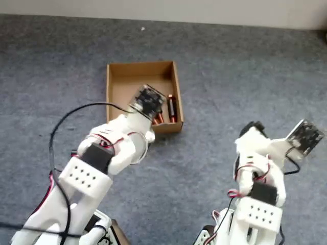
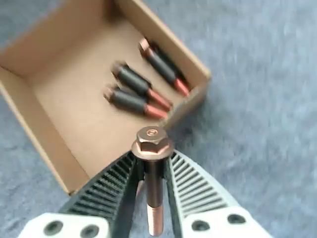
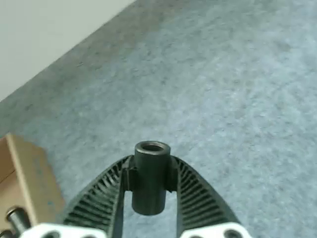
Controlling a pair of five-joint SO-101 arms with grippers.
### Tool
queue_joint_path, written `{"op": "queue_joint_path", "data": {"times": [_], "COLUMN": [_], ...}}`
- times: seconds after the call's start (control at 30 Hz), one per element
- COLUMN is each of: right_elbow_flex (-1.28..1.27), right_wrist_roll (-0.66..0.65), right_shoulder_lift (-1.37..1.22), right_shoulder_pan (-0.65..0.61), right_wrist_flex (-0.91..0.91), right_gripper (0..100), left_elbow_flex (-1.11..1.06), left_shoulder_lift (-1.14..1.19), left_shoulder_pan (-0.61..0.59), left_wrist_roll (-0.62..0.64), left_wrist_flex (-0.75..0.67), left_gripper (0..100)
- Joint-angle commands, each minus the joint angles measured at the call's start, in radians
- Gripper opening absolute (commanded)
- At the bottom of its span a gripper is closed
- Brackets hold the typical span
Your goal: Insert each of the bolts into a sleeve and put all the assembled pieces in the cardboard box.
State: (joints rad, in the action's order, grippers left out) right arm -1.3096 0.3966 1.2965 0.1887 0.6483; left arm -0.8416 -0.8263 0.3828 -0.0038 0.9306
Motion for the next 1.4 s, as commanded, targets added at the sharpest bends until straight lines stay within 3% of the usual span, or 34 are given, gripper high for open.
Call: {"op": "queue_joint_path", "data": {"times": [0.0, 0.33, 0.87, 1.13, 1.37], "right_elbow_flex": [-0.03, -0.206, -0.354, -0.355, -0.498], "right_wrist_roll": [-0.058, -0.147, -0.187, -0.193, -0.47], "right_shoulder_lift": [0.163, 0.378, 0.538, 0.538, 0.532], "right_shoulder_pan": [-0.094, -0.34, -0.63, -0.794, -0.964], "right_wrist_flex": [0.005, 0.005, 0.004, -0.025, -0.208], "right_gripper": [0.5, 0.5, 0.5, 0.5, 0.5], "left_elbow_flex": [0.122, 0.194, -0.136, -0.165, -0.177], "left_shoulder_lift": [-0.077, -0.097, -0.426, -0.541, -0.642], "left_shoulder_pan": [-0.004, -0.004, -0.01, -0.012, -0.012], "left_wrist_roll": [0.08, 0.23, 0.23, 0.232, 0.232], "left_wrist_flex": [-0.018, -0.017, -0.252, -0.261, -0.242], "left_gripper": [1, 1, 1, 1, 1]}}
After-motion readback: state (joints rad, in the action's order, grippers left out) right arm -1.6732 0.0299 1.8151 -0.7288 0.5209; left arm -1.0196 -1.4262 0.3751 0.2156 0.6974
